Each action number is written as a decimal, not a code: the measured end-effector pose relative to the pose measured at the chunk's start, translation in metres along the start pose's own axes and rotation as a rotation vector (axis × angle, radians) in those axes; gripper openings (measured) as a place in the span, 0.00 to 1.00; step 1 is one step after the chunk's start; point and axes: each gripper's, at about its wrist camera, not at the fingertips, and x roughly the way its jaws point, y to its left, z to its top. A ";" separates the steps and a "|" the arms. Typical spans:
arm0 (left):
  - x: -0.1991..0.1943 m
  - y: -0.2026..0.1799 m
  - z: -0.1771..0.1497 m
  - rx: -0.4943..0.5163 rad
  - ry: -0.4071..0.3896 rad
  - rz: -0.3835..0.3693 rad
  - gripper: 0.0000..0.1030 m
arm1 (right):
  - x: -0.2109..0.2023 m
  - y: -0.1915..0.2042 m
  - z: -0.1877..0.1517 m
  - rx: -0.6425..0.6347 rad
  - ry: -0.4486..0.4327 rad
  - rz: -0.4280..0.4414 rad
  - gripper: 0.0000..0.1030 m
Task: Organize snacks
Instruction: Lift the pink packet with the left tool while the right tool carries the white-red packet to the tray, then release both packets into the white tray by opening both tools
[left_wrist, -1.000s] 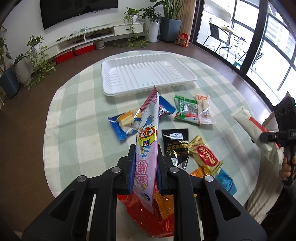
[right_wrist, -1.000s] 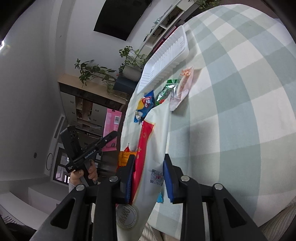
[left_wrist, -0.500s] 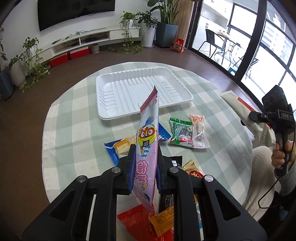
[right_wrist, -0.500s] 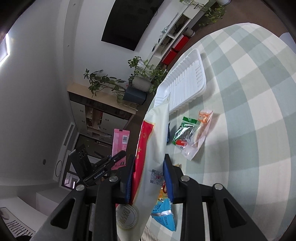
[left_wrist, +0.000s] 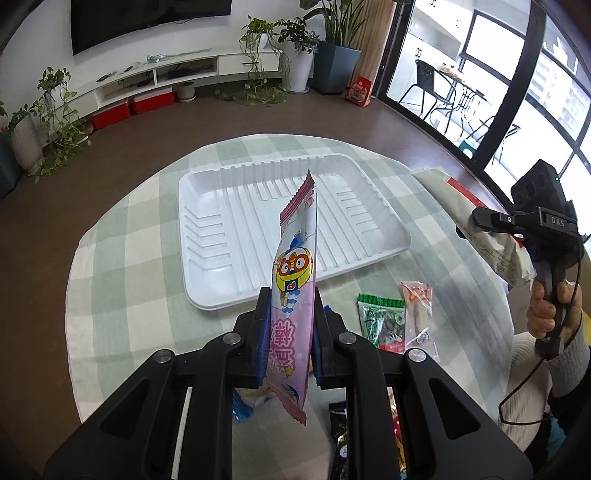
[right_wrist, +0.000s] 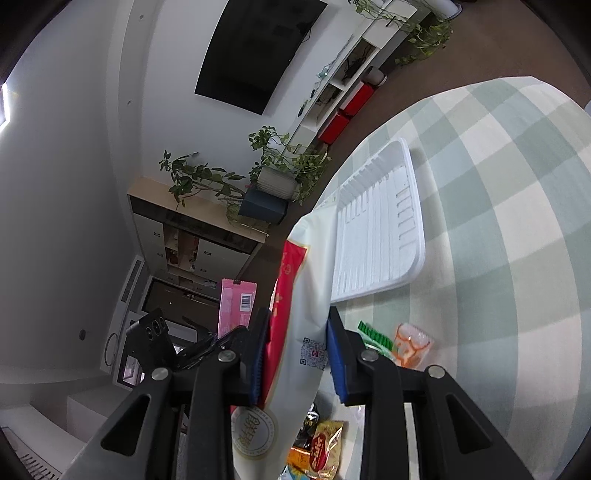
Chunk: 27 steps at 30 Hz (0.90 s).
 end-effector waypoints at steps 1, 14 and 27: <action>0.006 0.002 0.006 -0.003 0.002 0.001 0.16 | 0.005 -0.001 0.006 -0.003 0.000 -0.004 0.31; 0.089 0.032 0.049 -0.037 0.039 0.019 0.16 | 0.081 -0.025 0.071 -0.050 0.019 -0.128 0.31; 0.119 0.022 0.055 0.075 0.023 0.206 0.16 | 0.112 0.002 0.072 -0.303 -0.003 -0.321 0.55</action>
